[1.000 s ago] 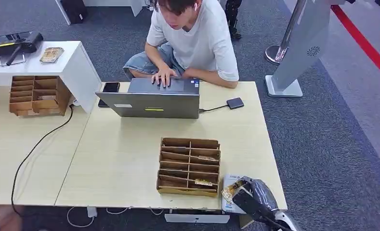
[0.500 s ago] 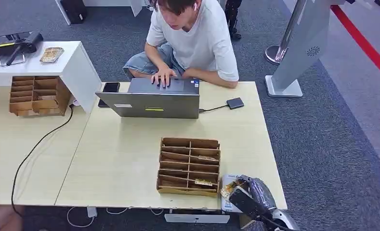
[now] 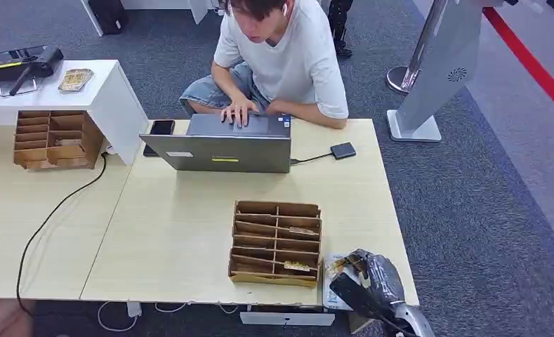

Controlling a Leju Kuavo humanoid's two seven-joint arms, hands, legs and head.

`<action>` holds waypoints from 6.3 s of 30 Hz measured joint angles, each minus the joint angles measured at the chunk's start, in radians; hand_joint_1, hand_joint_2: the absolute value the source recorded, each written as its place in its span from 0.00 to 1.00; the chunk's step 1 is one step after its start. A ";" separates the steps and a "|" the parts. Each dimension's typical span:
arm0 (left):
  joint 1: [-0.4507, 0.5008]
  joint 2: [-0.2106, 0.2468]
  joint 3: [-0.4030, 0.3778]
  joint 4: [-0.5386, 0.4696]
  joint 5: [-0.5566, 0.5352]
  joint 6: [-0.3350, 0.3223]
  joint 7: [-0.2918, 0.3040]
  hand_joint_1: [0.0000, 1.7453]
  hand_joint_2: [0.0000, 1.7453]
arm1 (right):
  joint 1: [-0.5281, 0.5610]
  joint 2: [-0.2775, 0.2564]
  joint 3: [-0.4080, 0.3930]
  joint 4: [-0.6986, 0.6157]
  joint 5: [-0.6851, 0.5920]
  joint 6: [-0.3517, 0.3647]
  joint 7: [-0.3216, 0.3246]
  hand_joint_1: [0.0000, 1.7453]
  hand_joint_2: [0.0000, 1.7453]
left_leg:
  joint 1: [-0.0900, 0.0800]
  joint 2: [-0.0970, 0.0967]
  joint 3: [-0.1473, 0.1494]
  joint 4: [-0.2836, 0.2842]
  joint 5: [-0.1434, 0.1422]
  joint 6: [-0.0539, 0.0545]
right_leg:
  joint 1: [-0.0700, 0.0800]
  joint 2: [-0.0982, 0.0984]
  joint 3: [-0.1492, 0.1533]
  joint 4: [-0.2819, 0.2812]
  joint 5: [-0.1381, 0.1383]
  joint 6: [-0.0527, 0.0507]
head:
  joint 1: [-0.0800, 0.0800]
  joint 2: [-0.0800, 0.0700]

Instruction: Pass the card to the sensor for recognition and then transmit it.

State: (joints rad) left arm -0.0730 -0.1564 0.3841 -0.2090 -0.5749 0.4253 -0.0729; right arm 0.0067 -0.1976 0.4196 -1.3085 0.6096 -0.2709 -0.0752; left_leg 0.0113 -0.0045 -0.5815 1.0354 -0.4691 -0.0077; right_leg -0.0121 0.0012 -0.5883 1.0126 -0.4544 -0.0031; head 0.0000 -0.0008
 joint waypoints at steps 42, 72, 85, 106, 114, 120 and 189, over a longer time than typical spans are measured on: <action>0.001 -0.015 0.055 0.000 -0.050 0.006 -0.004 0.00 0.00 | 0.107 0.221 -0.191 -0.302 0.428 -0.398 -0.274 1.00 1.00 | 0.000 0.000 -0.001 0.000 0.000 0.000 | 0.000 0.000 -0.002 0.000 0.000 0.000 | 0.000 0.000; -0.026 -0.024 0.067 0.000 -0.126 -0.005 0.023 0.00 0.00 | -0.182 0.273 -0.122 -0.160 0.522 -0.398 -0.181 1.00 1.00 | 0.000 0.000 -0.001 0.000 0.002 0.000 | 0.000 0.000 -0.002 0.001 0.001 0.000 | 0.000 0.000; -0.042 -0.031 0.065 0.000 -0.170 -0.018 0.044 0.00 0.00 | -0.385 0.272 -0.044 0.062 0.535 -0.395 -0.073 1.00 1.00 | 0.000 0.000 -0.002 0.000 0.003 -0.001 | 0.000 0.000 -0.003 0.001 0.002 -0.001 | 0.000 0.000; -0.052 -0.033 0.065 0.000 -0.186 -0.021 0.053 0.00 0.00 | -0.481 0.289 0.024 0.206 0.475 -0.388 -0.064 0.00 1.00 | 0.000 -0.001 -0.003 0.000 0.003 -0.001 | 0.000 0.000 -0.003 0.001 0.002 -0.001 | 0.000 0.000; -0.052 -0.033 0.065 0.000 -0.187 -0.021 0.053 0.00 0.00 | -0.480 0.289 0.041 0.206 0.466 -0.391 -0.063 0.00 1.00 | 0.000 0.000 -0.003 0.000 0.003 -0.001 | 0.000 0.000 -0.004 0.001 0.002 -0.001 | 0.000 0.000; -0.051 -0.032 0.066 0.000 -0.181 -0.020 0.051 0.00 0.00 | -0.462 0.289 0.050 0.203 0.464 -0.395 -0.065 0.00 1.00 | 0.000 0.000 -0.003 0.000 0.003 -0.001 | 0.000 0.000 -0.004 0.001 0.002 -0.001 | 0.000 0.000; -0.018 -0.023 0.167 0.000 -0.171 -0.013 0.001 0.00 0.00 | -0.234 0.134 0.195 0.082 0.396 -0.233 -0.105 0.26 1.00 | 0.000 0.000 -0.004 0.000 0.003 -0.001 | 0.000 0.000 -0.005 0.001 0.002 -0.001 | 0.000 0.000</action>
State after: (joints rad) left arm -0.0915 -0.1793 0.5512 -0.2090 -0.7454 0.4120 -0.0721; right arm -0.2271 -0.0637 0.6142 -1.2269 1.0059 -0.5043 -0.1805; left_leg 0.0115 -0.0047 -0.5852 1.0350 -0.4657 -0.0083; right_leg -0.0121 0.0013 -0.5932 1.0135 -0.4523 -0.0037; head 0.0000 -0.0008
